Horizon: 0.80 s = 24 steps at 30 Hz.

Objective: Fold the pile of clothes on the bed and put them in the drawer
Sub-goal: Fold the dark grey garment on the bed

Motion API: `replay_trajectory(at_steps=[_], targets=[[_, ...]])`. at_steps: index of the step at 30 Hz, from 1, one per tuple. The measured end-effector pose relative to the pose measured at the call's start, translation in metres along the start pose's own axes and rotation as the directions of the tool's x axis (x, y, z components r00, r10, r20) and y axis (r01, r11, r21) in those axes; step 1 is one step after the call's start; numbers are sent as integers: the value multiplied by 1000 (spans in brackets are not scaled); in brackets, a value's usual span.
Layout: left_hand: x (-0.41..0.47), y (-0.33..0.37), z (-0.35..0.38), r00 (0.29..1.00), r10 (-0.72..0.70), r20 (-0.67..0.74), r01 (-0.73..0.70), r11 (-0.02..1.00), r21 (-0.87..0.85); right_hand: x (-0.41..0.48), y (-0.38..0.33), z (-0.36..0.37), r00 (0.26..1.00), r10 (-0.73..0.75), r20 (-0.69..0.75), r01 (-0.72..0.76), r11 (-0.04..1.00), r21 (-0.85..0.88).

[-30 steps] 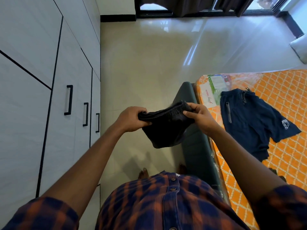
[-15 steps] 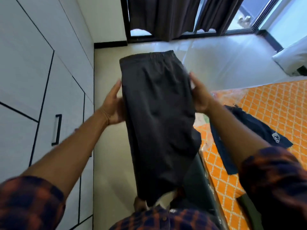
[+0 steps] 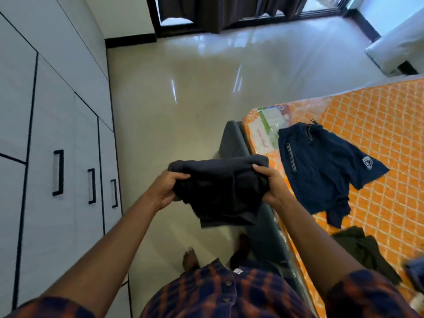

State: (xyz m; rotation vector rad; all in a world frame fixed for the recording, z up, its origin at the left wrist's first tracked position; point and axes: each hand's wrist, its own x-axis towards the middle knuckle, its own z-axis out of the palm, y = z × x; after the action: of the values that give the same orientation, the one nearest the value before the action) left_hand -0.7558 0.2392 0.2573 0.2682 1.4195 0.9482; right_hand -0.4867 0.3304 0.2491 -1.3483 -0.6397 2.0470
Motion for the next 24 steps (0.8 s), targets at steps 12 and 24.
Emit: replay_trajectory(at_steps=[12,24], targets=[[-5,-41,45,944,-148,294,243,916,-320,-42,-33,-44,949,-28,313,143,926,-350],[22,-56,82,966,41,255,9,982,-191,-54,22,-127,985,-145,-89,159,970,182]])
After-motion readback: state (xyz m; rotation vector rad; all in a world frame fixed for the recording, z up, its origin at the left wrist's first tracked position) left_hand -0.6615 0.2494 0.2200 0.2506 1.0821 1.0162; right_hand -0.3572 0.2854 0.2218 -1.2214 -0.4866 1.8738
